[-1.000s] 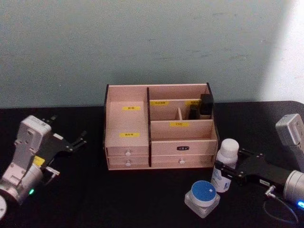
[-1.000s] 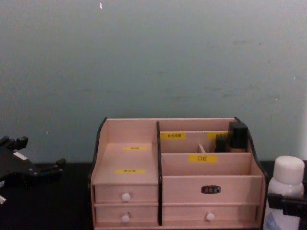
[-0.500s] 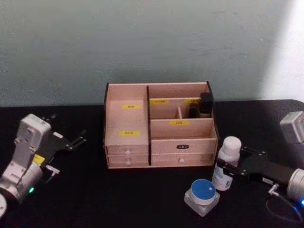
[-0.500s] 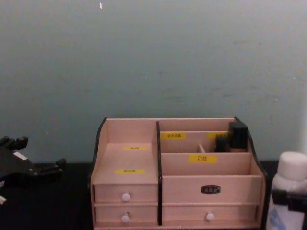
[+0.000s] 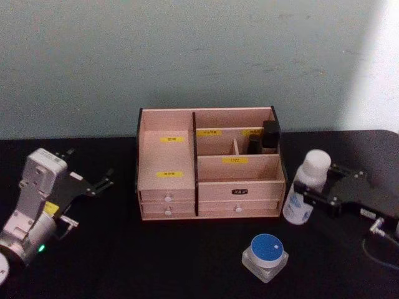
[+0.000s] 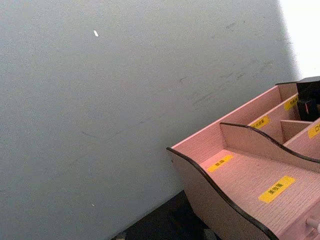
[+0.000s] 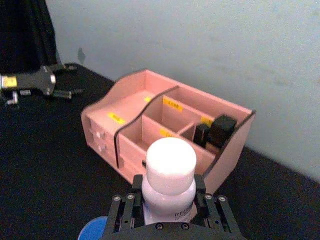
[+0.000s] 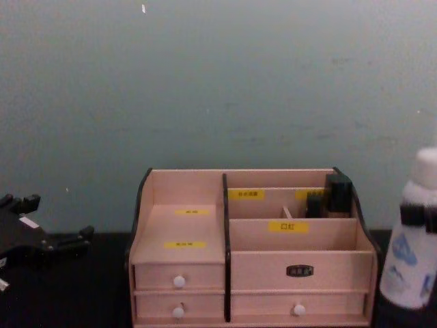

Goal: Pick up the facial cleanser and watermelon frost from the table and place them into the tiered storage box.

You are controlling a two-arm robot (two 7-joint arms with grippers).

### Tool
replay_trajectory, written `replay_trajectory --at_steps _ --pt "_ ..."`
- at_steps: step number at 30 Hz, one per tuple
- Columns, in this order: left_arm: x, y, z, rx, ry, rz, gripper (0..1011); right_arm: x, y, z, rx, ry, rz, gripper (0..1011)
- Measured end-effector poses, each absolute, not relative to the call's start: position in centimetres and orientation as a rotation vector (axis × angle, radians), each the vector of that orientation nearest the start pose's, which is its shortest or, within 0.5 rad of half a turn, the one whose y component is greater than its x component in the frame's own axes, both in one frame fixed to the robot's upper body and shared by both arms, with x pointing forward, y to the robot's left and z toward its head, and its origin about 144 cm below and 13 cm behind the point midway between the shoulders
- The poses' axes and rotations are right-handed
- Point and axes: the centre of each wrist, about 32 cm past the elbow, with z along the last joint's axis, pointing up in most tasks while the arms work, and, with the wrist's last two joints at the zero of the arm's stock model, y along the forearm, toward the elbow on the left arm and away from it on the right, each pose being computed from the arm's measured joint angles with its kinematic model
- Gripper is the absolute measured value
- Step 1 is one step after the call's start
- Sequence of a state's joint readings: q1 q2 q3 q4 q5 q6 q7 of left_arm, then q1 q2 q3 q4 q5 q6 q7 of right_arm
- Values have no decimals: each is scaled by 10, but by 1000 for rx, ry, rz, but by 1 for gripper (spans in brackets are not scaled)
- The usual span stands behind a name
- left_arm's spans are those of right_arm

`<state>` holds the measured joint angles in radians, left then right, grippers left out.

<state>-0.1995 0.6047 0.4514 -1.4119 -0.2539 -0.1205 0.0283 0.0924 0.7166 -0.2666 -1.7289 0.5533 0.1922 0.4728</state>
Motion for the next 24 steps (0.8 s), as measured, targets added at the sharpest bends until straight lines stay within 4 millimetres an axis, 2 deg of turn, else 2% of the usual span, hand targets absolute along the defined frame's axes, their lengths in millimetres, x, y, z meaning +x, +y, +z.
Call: replay_trajectory --at_steps 10,24 --pt "489 310 1140 304 -285 1248 1001 485 -315 1243 -195 -28 -802 601" --pt "489 310 1140 304 -285 1248 1002 547 -269 1258 -181 -42 -800 601"
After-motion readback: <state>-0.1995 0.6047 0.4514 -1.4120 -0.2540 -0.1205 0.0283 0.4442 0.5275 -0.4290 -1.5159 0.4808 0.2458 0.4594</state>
